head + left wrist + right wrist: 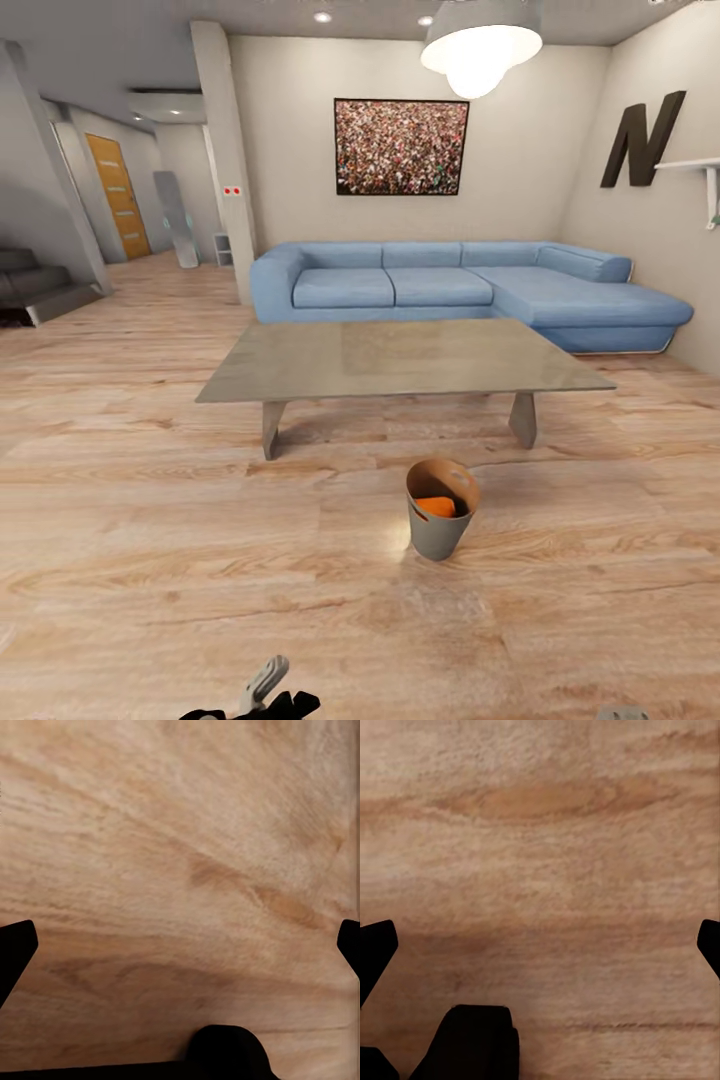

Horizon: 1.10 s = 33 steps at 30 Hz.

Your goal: Put the three can of soda from the living room inside the tash can in the kitchen.

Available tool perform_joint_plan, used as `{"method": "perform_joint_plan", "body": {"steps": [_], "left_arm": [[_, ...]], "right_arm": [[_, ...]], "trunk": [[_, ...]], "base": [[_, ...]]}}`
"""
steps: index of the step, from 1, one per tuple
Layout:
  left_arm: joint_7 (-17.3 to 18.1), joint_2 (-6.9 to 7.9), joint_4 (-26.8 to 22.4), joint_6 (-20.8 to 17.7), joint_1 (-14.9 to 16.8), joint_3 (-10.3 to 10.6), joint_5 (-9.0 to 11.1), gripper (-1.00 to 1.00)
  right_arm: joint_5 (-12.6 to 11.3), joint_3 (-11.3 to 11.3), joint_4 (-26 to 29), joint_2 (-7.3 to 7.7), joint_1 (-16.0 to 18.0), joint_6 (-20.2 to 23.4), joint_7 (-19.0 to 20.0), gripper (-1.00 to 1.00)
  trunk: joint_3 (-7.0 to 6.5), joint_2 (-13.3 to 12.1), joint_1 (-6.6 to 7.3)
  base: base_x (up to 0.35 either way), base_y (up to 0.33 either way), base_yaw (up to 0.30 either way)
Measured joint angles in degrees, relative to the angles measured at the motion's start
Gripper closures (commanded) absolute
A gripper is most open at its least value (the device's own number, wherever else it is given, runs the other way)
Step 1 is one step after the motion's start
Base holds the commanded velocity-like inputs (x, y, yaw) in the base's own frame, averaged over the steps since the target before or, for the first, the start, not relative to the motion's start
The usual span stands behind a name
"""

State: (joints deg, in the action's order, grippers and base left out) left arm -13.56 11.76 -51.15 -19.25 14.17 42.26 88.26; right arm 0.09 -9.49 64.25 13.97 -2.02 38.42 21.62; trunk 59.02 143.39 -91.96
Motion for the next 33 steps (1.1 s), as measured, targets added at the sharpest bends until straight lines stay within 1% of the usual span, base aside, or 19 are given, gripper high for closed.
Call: {"method": "perform_joint_plan", "body": {"steps": [12,15,27,29,33], "left_arm": [[-0.06,-0.22,0.00,0.08,0.05,-0.05,0.04,-1.00],[-0.03,-0.18,0.00,0.09,0.06,-0.07,0.04,-1.00],[0.01,-0.16,0.00,0.09,0.14,-0.01,-0.02,-1.00],[-0.02,-0.16,0.00,0.07,0.15,0.00,-0.02,-1.00],[-0.14,-0.16,0.03,0.02,0.15,0.05,-0.02,-1.00]], "right_arm": [[0.00,0.00,0.01,0.00,0.00,0.03,0.00,-1.00],[0.00,0.00,0.00,0.00,-0.01,0.04,0.00,-1.00],[0.00,0.00,-0.26,-0.04,-0.01,-0.28,0.00,-1.00],[0.00,0.00,-0.90,-0.06,0.00,-1.03,0.00,-1.00],[0.00,0.00,-4.65,-0.44,0.00,-4.50,-0.05,-1.00]], "trunk": [[-1.10,0.00,0.00],[-1.38,0.00,0.00],[-2.48,0.00,0.00],[-2.67,0.00,0.00],[-3.03,0.00,0.00]], "base": [[0.001,0.000,0.127],[0.124,0.000,0.127],[0.300,0.000,0.127],[0.337,0.000,0.127],[0.339,0.000,0.132]]}}
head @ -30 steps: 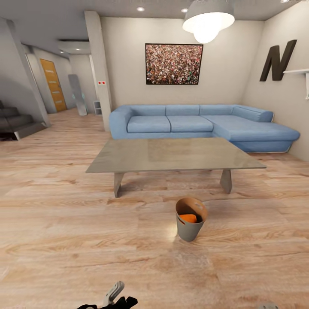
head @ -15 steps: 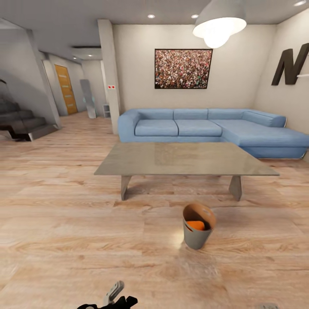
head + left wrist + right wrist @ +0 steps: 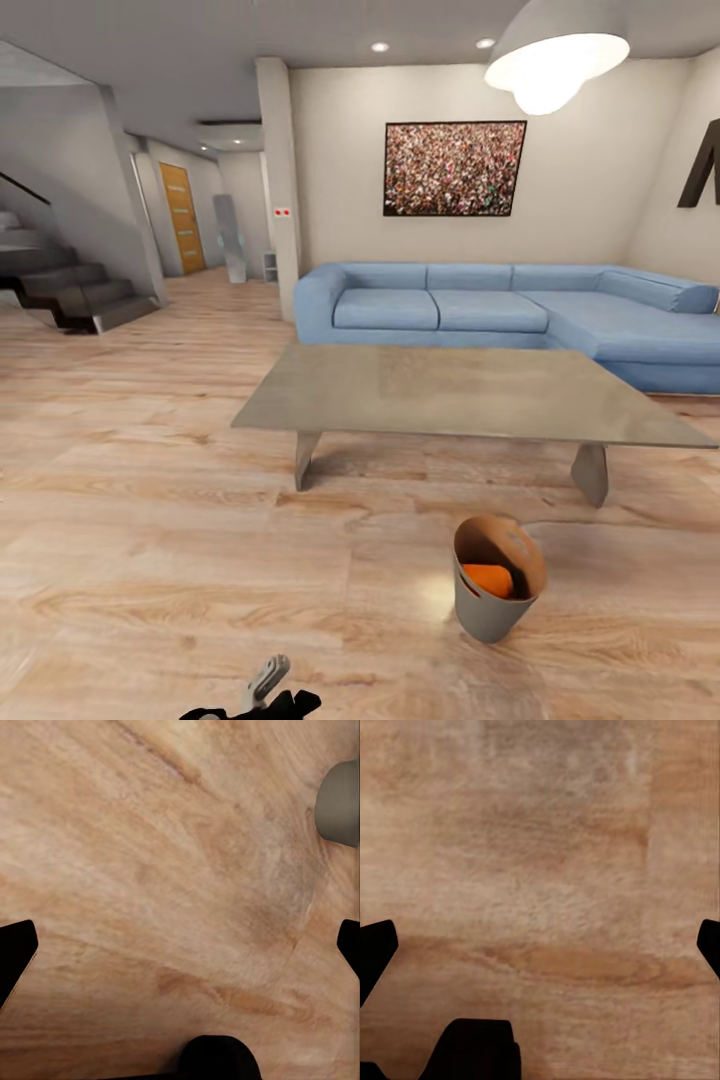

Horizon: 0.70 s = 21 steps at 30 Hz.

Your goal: Put the three can of soda from the living room inside the tash can in the kitchen.

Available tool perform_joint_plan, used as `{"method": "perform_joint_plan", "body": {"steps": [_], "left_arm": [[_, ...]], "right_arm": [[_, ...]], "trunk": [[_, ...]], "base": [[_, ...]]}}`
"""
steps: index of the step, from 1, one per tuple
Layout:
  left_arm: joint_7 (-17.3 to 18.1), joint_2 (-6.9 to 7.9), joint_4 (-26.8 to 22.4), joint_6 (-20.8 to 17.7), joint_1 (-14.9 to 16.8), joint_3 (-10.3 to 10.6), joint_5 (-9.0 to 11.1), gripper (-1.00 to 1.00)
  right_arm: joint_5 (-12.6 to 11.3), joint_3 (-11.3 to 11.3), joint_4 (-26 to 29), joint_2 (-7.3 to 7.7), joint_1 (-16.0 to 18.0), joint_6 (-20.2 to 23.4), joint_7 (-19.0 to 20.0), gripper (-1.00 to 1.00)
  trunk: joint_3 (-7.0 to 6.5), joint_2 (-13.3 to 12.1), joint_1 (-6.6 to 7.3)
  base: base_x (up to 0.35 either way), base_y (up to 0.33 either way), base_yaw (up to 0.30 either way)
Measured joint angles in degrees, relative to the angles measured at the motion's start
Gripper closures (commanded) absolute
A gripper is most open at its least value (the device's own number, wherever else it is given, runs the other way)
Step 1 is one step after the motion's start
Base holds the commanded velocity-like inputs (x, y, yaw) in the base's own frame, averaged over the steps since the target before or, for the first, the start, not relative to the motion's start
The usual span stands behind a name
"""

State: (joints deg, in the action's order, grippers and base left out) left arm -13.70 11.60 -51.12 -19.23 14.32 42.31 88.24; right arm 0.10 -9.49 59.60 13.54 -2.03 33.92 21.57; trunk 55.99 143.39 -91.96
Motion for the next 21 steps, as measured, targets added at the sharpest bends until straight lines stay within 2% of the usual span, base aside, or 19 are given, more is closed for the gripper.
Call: {"method": "perform_joint_plan", "body": {"steps": [4,9,15,18,21], "left_arm": [[0.01,-0.02,0.82,-0.02,0.04,-0.02,0.00,-1.00],[0.11,-0.42,1.83,0.03,0.07,-0.09,0.01,-1.00],[0.14,-2.01,3.16,-0.01,0.09,0.31,-0.39,-1.00],[0.15,-2.44,4.38,-0.02,0.04,0.48,-0.87,-1.00],[0.20,-2.75,5.24,-0.02,-0.02,0.57,-1.12,-1.00]], "right_arm": [[0.06,0.00,-6.65,-0.53,0.00,-5.32,-0.65,-1.00],[-0.07,-0.05,-12.19,-0.63,0.00,-9.83,-1.60,-1.00],[-0.28,-0.49,-20.57,-0.26,0.00,-15.75,-1.75,-1.00],[-0.16,-0.52,-23.33,-0.15,0.00,-18.86,-1.72,-1.00],[-0.09,-0.48,-24.31,-0.08,0.00,-19.96,-1.57,-1.00]], "trunk": [[-0.36,0.00,0.00],[-0.81,0.00,0.00],[-1.34,0.00,0.00],[-1.61,0.00,0.00],[-1.88,0.00,0.00]], "base": [[0.339,0.000,0.139],[0.223,0.000,0.142],[0.055,0.000,0.143],[0.017,0.000,0.143],[0.008,0.000,0.143]]}}
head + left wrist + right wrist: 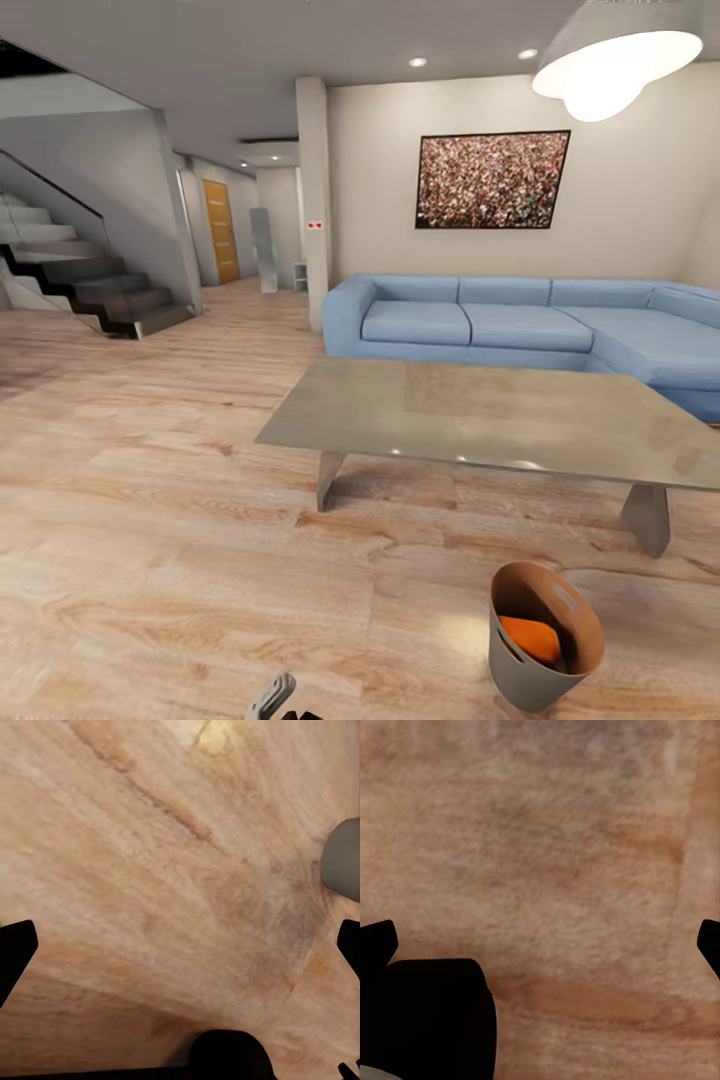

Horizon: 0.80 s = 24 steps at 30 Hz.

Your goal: Put the three can of soda from the living room inside the tash can in the kitchen.

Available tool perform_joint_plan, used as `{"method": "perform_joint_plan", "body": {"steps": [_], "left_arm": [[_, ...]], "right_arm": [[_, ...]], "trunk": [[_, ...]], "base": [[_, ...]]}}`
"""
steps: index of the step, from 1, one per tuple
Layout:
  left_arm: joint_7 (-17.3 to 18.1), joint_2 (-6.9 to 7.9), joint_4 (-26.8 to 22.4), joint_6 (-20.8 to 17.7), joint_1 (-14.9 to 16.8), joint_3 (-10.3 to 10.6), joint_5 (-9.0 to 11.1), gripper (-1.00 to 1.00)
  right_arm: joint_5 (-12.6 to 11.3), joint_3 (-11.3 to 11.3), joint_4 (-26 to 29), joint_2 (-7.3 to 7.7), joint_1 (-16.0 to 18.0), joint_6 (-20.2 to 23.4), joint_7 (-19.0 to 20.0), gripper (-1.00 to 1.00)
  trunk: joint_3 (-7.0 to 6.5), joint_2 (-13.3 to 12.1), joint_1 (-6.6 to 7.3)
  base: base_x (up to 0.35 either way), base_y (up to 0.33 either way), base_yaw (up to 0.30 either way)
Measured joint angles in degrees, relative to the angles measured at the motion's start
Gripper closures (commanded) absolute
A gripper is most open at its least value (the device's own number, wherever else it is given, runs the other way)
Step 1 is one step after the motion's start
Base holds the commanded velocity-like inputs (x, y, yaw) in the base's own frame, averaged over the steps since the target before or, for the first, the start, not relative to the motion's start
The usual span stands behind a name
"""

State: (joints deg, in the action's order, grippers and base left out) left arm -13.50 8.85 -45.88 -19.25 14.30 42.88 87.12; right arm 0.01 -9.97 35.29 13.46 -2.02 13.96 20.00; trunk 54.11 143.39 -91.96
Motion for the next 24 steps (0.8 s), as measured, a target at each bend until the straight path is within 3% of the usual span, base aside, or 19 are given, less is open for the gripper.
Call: {"method": "perform_joint_plan", "body": {"steps": [14,24], "left_arm": [[-0.03,-0.51,1.47,0.07,-0.06,0.10,-0.56,-1.00],[-0.01,-1.26,6.90,0.08,-0.05,-0.28,-0.72,-1.00]], "right_arm": [[0.08,0.19,-1.04,0.01,0.00,-1.08,-0.06,-1.00],[0.07,0.29,-1.10,0.07,0.00,-1.12,0.04,-1.00]], "trunk": [[-1.24,0.00,0.00],[-2.10,0.00,0.00]], "base": [[0.002,0.000,0.146],[0.000,0.000,0.163]]}}
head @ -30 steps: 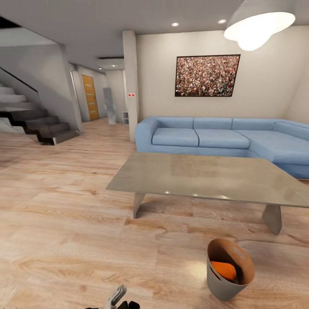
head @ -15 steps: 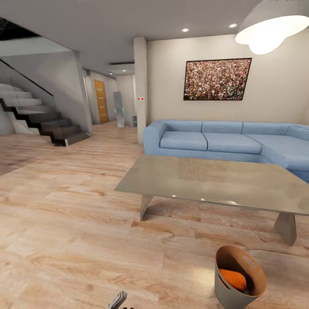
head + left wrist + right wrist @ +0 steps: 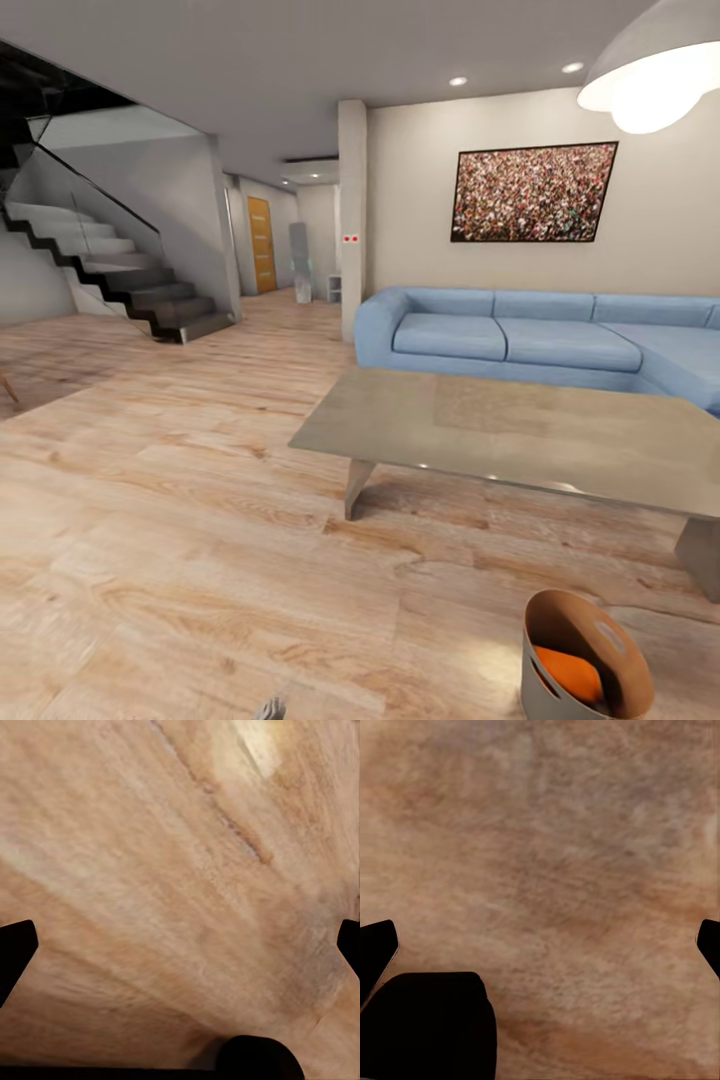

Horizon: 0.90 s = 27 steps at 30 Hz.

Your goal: Put the three can of soda from the living room inside the tash can in the kitchen.

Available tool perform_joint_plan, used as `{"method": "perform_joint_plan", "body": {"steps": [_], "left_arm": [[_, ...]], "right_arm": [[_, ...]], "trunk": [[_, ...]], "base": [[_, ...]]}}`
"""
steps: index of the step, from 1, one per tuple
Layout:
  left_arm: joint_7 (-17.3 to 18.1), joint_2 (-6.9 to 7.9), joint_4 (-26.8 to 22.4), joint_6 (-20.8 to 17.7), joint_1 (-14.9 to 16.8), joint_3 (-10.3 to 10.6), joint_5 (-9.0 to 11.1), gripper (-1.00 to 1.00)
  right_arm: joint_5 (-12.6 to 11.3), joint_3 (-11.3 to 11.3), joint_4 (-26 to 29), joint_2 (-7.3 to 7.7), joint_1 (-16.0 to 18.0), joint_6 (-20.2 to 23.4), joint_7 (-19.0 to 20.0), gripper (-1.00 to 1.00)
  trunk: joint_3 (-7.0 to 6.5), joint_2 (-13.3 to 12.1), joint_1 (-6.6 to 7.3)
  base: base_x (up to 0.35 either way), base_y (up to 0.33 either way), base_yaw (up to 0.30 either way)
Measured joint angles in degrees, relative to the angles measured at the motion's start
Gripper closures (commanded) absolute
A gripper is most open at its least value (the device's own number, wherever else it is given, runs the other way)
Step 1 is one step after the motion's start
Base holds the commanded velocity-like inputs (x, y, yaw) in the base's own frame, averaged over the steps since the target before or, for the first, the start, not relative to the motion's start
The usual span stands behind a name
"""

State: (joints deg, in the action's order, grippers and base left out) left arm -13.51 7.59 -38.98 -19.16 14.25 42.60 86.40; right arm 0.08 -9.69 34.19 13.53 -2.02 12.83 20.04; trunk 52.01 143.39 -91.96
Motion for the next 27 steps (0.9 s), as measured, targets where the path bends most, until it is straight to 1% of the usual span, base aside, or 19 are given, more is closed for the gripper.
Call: {"method": "perform_joint_plan", "body": {"steps": [6,15,27], "left_arm": [[0.05,-0.75,2.01,0.02,0.06,-0.12,-0.06,-1.00],[0.06,-1.02,2.53,0.04,0.07,-0.15,-0.09,-1.00],[0.04,-1.08,2.60,0.09,0.07,-0.15,-0.09,-1.00]], "right_arm": [[-0.05,0.02,0.00,0.01,0.00,0.02,0.12,-1.00],[-0.02,0.02,-0.01,0.09,0.00,0.08,0.18,-1.00],[0.00,0.16,0.00,0.04,0.00,0.01,0.24,-1.00]], "trunk": [[-0.52,0.00,0.00],[-1.28,0.00,0.00],[-1.53,0.00,0.00]], "base": [[0.000,0.000,0.168],[0.000,0.000,0.159],[0.000,0.000,0.033]]}}
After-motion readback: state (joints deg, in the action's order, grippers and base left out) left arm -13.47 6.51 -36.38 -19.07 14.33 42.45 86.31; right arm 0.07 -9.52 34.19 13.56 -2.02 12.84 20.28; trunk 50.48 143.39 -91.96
